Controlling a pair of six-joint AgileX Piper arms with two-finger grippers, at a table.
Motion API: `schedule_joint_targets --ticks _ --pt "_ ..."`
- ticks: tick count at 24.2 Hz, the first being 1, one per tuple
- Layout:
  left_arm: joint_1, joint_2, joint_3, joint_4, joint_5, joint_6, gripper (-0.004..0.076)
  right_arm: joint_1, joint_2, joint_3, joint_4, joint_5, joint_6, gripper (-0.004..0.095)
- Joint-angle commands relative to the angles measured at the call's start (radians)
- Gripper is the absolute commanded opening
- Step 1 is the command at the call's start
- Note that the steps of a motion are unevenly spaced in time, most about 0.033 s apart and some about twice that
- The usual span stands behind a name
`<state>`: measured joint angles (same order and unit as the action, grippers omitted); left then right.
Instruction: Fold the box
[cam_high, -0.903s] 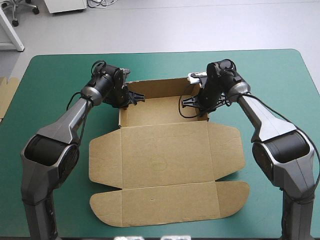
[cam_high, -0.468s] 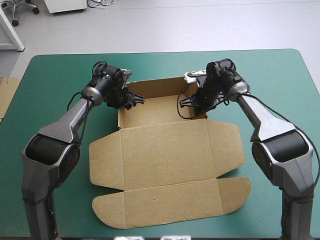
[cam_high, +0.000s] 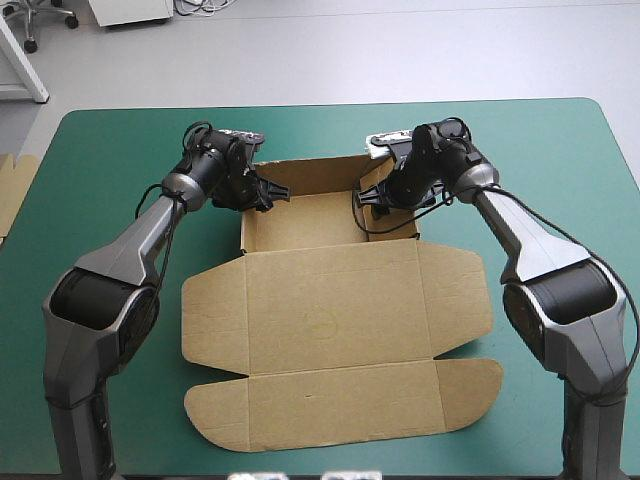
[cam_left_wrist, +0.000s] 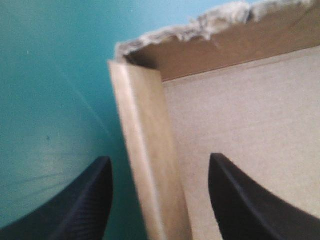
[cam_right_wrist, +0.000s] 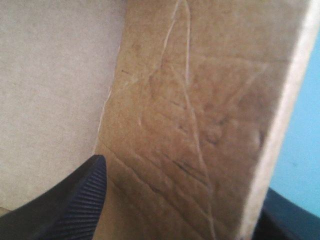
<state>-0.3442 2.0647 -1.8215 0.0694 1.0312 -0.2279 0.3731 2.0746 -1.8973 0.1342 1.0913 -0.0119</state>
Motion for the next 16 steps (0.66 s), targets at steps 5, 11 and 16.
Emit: schedule_joint_targets --ticks 5,11,16 --pt "-0.005 -0.067 -0.025 0.006 -0.1 -0.003 0.0421 -0.008 -0.056 -0.106 -0.063 -0.051 -0.013 0.0604" --pt "-0.005 -0.114 -0.028 0.048 -0.172 -0.01 0.0421 -0.012 -0.056 -0.18 -0.08 -0.013 0.012 0.0604" --pt "-0.005 -0.199 -0.028 0.103 -0.222 -0.01 0.0421 -0.012 -0.072 -0.189 -0.091 -0.025 -0.004 0.0603"
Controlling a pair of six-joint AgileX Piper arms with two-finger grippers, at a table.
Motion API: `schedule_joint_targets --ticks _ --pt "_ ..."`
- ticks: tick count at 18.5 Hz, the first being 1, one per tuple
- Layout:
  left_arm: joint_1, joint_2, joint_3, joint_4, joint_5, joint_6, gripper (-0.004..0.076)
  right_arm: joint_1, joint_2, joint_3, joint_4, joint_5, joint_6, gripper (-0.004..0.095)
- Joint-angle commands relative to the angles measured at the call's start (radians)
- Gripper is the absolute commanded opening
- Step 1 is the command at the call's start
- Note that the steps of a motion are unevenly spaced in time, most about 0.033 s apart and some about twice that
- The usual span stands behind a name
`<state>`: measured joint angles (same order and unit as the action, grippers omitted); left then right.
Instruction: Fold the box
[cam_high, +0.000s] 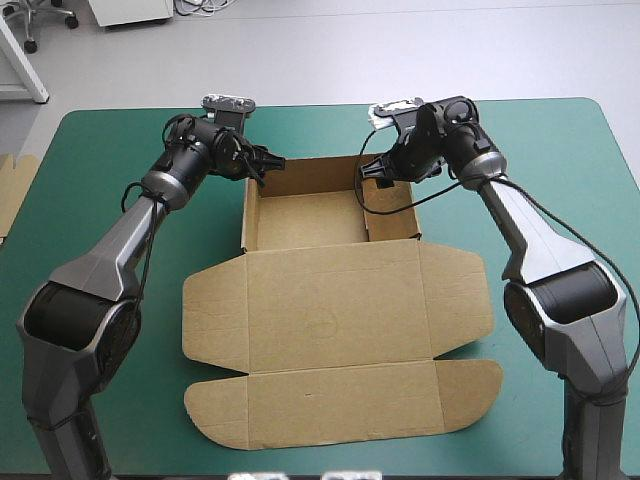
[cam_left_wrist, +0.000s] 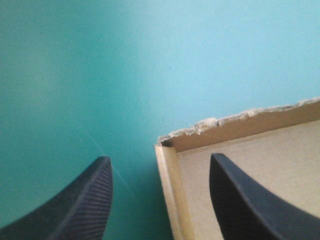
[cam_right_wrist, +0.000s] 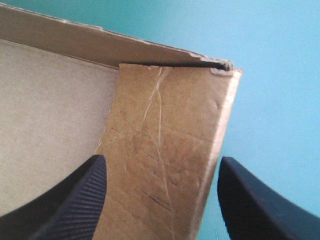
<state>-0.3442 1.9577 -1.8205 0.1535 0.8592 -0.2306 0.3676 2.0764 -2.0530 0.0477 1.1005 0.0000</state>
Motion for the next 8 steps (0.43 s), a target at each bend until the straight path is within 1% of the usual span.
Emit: schedule_joint_targets --ticks 1,2,4,5,8 --pt "-0.005 -0.113 -0.029 0.03 -0.058 -0.008 0.0421 -0.006 -0.086 -0.033 -0.004 -0.031 -0.021 0.0597" --pt "-0.005 -0.13 -0.029 0.044 -0.064 -0.008 0.0421 -0.006 -0.1 -0.033 -0.004 -0.027 -0.028 0.0562" --pt "-0.005 -0.182 -0.029 0.074 -0.07 0.0 0.042 -0.008 -0.134 -0.033 -0.011 -0.015 -0.056 0.0421" --pt "-0.005 -0.214 -0.029 0.086 -0.066 0.008 0.0419 -0.008 -0.159 -0.033 -0.032 0.0 -0.069 0.0379" --pt "-0.005 -0.324 0.002 0.084 -0.064 0.087 0.0419 -0.01 -0.241 -0.033 -0.064 0.057 -0.083 0.0372"
